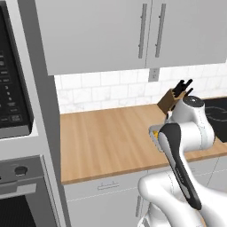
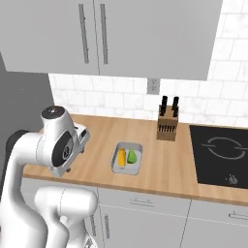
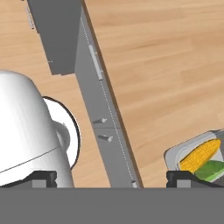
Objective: Take the meat container that has the chicken drumstick and place it on the second highest rack of the freezer. Then take the vegetable container that has the lemon wedge and corn and place it on the highest rack of the freezer.
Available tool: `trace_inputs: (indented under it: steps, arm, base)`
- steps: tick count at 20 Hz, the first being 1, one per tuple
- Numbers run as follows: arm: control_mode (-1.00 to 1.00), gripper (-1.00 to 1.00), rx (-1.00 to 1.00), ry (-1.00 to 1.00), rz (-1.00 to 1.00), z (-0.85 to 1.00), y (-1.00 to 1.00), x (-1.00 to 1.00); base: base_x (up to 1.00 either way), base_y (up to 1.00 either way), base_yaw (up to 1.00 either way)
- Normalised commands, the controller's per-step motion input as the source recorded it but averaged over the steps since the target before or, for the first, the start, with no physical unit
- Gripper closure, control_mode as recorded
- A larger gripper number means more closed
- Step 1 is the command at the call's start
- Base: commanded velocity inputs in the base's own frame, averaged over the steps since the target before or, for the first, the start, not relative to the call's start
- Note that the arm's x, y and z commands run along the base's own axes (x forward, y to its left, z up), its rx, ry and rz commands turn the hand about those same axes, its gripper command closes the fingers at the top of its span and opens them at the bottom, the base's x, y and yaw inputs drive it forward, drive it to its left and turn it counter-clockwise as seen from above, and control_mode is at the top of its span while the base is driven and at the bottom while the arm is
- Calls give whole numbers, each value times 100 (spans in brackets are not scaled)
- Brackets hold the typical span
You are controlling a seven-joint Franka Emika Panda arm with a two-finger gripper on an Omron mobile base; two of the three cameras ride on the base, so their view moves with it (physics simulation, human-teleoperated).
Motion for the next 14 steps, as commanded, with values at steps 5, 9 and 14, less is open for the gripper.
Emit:
trace_inputs:
  steps: [5,9,14]
  arm:
    - [-100,-100,0,0,10,0,-79,58]
    - [-100,-100,3,0,27,-12,-99,57]
    - [-100,-100,2,2,29,-29,-86,42]
  base:
    - [0,0,0]
    - [0,0,0]
    - [0,0,0]
